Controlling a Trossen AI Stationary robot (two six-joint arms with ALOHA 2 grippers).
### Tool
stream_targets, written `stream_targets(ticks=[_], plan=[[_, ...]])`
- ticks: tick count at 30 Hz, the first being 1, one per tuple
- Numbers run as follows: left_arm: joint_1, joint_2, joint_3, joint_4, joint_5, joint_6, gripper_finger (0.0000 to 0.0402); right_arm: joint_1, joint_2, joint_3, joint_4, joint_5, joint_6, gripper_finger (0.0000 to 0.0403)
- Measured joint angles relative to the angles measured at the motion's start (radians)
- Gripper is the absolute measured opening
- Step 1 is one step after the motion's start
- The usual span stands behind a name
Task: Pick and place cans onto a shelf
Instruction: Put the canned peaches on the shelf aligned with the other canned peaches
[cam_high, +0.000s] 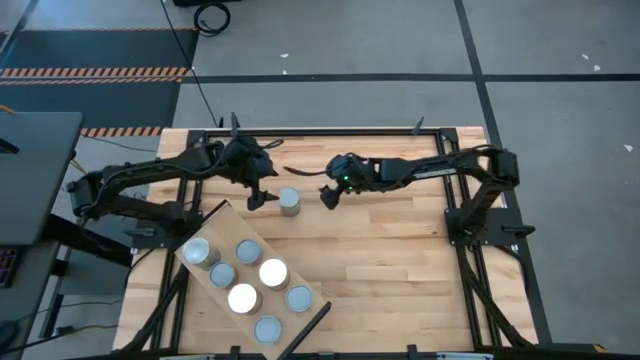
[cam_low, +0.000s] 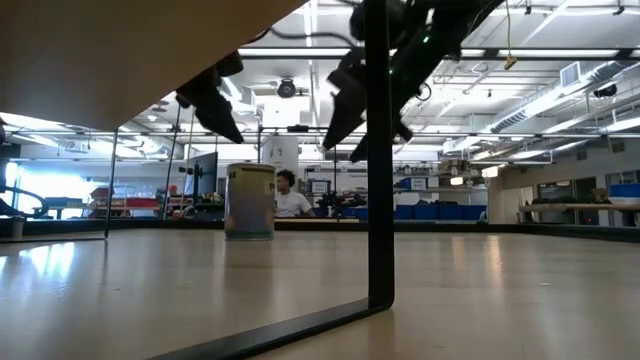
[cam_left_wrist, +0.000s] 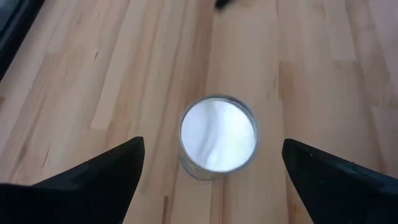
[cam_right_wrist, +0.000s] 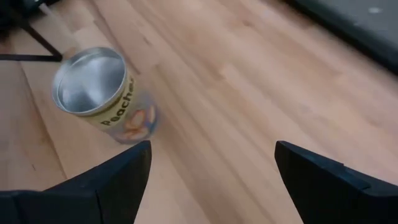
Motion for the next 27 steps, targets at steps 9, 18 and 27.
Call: stream_targets(ticks=[9, 18, 27], plan=[[-0.056, 0.040, 0.070, -0.062, -0.105, -0.097, 0.0386, 0.000, -0.220, 0.000, -0.238, 0.118, 0.019, 0.0348], [-0.208, 0.087, 0.072, -0.037, -0.229, -0.253, 0.0386, 0.002, -0.298, 0.000, -0.315, 0.211, 0.035, 0.0348], [-0.222, 0.169, 0.071, 0.007, -0.319, -0.114, 0.0386, 0.005, -0.297, -0.001, -0.333, 0.199, 0.038, 0.0348]])
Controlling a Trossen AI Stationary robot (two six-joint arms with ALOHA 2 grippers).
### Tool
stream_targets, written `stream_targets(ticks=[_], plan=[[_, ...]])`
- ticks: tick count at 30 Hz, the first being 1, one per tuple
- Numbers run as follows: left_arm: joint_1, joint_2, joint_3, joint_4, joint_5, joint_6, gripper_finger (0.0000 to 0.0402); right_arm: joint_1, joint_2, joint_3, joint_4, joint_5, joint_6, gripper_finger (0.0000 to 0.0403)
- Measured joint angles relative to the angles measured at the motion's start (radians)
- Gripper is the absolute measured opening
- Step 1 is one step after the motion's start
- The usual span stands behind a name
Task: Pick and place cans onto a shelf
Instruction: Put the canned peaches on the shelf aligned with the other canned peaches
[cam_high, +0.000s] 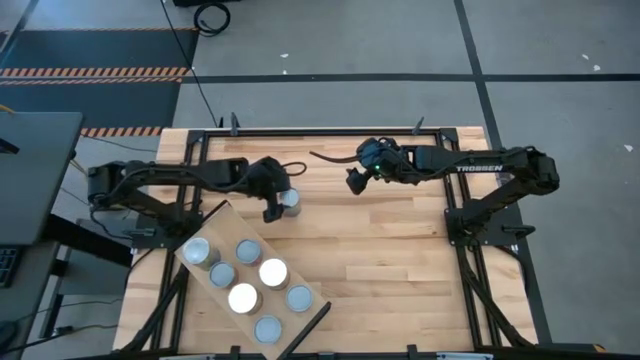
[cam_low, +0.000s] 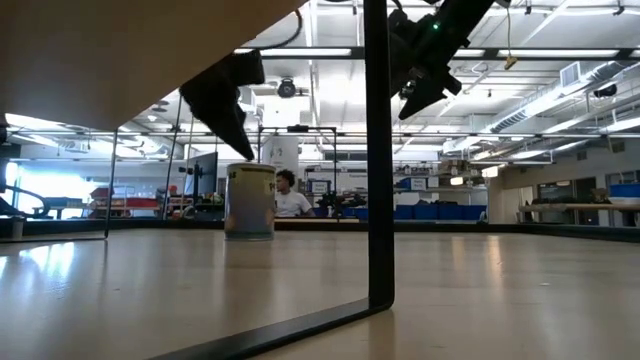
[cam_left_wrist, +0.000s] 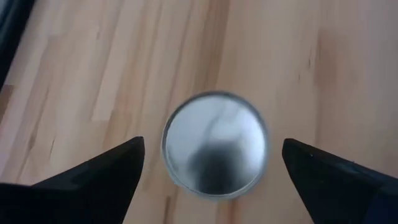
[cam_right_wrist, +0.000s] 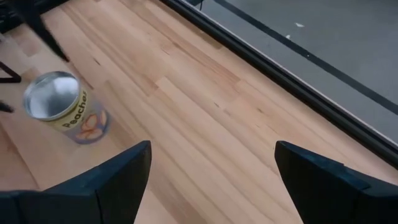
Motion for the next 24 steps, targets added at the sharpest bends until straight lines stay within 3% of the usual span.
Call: stream_targets(ticks=[7, 21, 24], plan=[[0.007, 0.069, -0.001, 0.031, 0.027, 0.078, 0.0386, 0.015, 0.000, 0.000, -0.008, -0.016, 0.027, 0.0348], [0.008, 0.174, -0.001, 0.078, 0.028, 0.074, 0.0386, 0.024, 0.001, 0.000, -0.022, -0.040, 0.060, 0.0348], [0.008, 0.172, -0.001, 0.078, 0.014, 0.053, 0.0369, 0.024, 0.001, 0.000, -0.022, -0.040, 0.060, 0.0348]])
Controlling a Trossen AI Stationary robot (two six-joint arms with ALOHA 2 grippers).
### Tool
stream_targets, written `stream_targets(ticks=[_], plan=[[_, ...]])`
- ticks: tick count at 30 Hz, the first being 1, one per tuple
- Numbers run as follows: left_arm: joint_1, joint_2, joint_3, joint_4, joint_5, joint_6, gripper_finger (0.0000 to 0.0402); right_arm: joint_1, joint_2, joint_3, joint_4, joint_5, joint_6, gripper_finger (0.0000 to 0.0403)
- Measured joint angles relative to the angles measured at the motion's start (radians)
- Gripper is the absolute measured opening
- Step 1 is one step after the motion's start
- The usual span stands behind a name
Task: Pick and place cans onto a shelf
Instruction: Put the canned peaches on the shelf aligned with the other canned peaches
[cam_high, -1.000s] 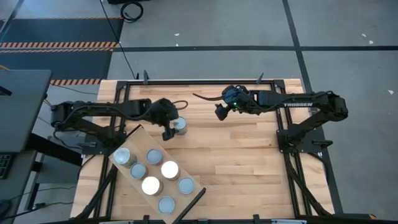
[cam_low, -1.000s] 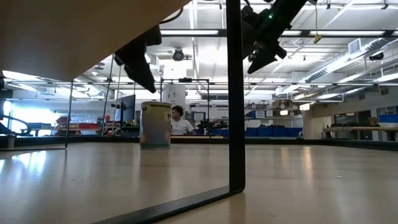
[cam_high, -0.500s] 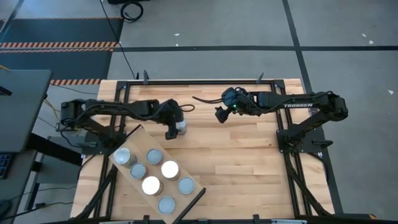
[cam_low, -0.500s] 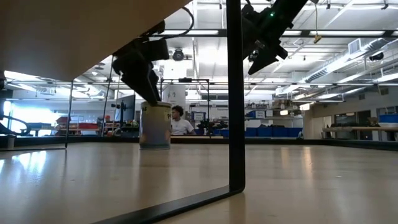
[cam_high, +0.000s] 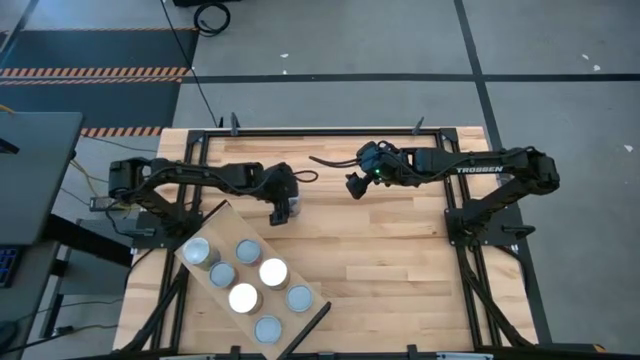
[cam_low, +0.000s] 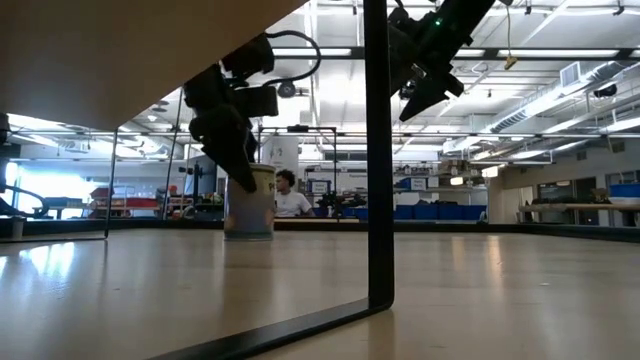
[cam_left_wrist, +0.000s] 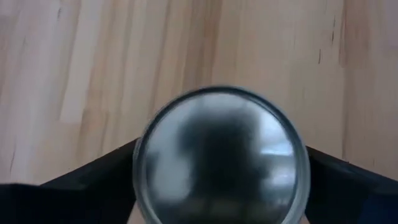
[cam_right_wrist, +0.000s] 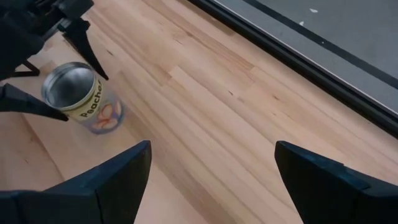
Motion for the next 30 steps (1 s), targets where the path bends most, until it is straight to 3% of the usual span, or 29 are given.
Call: stream_targets(ticks=[4, 11, 21, 30], plan=[[0.000, -0.001, 0.000, -0.006, -0.001, -0.021, 0.0315, 0.000, 0.000, 0.000, 0.001, 0.000, -0.001, 0.0348], [-0.003, -0.048, 0.117, -0.190, 0.005, -0.046, 0.0313, -0.010, 0.000, 0.000, 0.002, 0.000, -0.020, 0.0348], [-0.018, -0.308, 0.354, -0.623, 0.100, -0.034, 0.0313, 0.031, 0.000, 0.000, 0.067, -0.003, -0.008, 0.0348], [-0.107, -0.559, 0.379, -0.857, 0.080, -0.026, 0.0313, 0.089, 0.000, 0.000, 0.163, 0.050, 0.175, 0.0348]])
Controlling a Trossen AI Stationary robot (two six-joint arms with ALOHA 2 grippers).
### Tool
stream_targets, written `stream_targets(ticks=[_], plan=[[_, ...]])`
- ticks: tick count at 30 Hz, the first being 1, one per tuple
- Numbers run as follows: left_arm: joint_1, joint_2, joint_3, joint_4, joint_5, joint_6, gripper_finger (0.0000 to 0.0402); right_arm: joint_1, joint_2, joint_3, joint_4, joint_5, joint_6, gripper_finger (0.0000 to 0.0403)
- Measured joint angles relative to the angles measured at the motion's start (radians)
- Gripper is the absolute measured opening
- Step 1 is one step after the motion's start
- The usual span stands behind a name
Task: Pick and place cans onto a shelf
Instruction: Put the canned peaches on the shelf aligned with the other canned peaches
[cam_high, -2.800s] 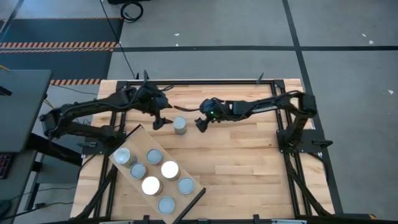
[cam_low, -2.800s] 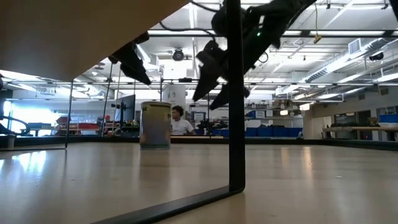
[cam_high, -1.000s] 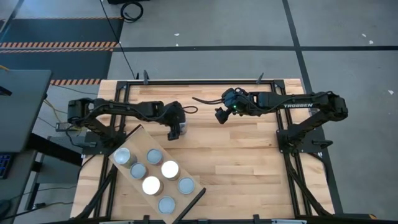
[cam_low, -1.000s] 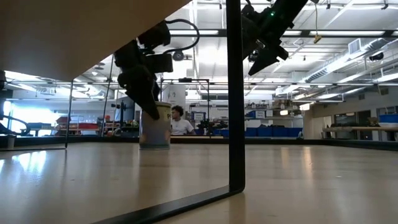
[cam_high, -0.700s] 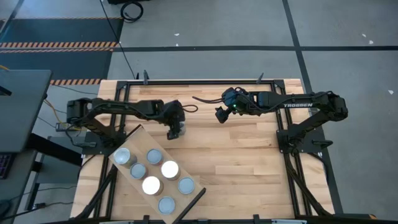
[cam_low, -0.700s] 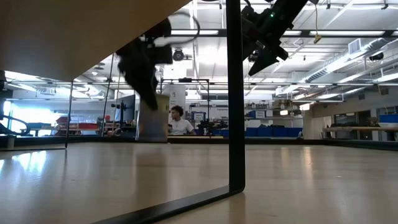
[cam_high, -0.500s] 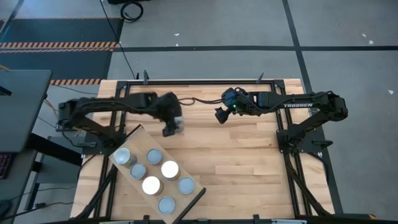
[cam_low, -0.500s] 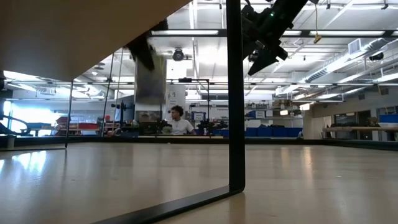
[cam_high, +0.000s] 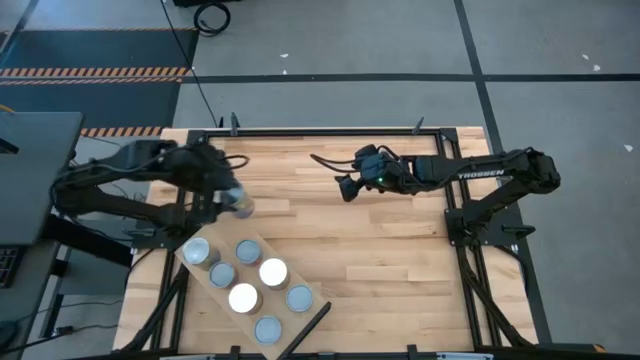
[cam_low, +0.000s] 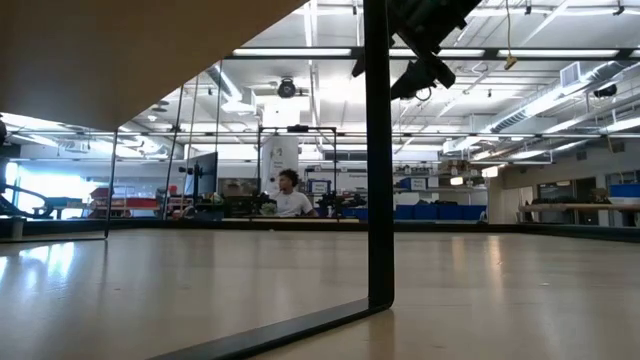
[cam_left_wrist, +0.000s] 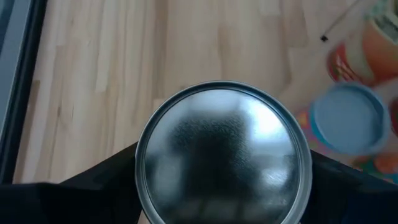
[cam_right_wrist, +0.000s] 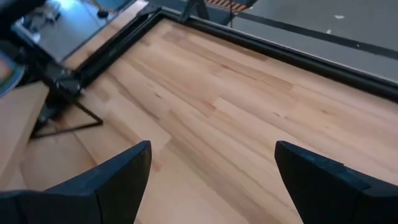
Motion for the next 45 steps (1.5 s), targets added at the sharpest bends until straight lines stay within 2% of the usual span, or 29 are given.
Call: stream_targets(ticks=[7, 11, 19, 22, 28, 35, 45], plan=[[-0.111, -0.063, -0.056, -0.043, 0.004, -0.066, 0.0313, 0.032, 0.000, 0.000, 0.003, 0.055, 0.112, 0.0348], [-0.194, -0.071, -0.096, -0.051, -0.058, -0.094, 0.0313, 0.042, 0.000, 0.000, 0.002, 0.058, 0.154, 0.0348], [-0.294, -0.079, -0.111, -0.049, -0.085, -0.109, 0.0313, 0.050, 0.000, 0.000, 0.002, 0.058, 0.189, 0.0348], [-0.324, -0.079, -0.152, -0.049, -0.087, -0.106, 0.0313, 0.050, 0.000, 0.000, 0.006, 0.058, 0.190, 0.0348], [-0.351, -0.079, -0.195, -0.001, -0.097, -0.113, 0.0330, 0.050, 0.000, 0.000, 0.007, 0.058, 0.192, 0.0348], [-0.352, -0.077, -0.176, 0.005, -0.071, -0.122, 0.0347, 0.050, 0.000, 0.000, 0.007, 0.057, 0.190, 0.0348], [-0.352, -0.077, -0.160, -0.006, -0.071, -0.126, 0.0351, 0.050, 0.000, 0.000, 0.008, 0.055, 0.188, 0.0348]])
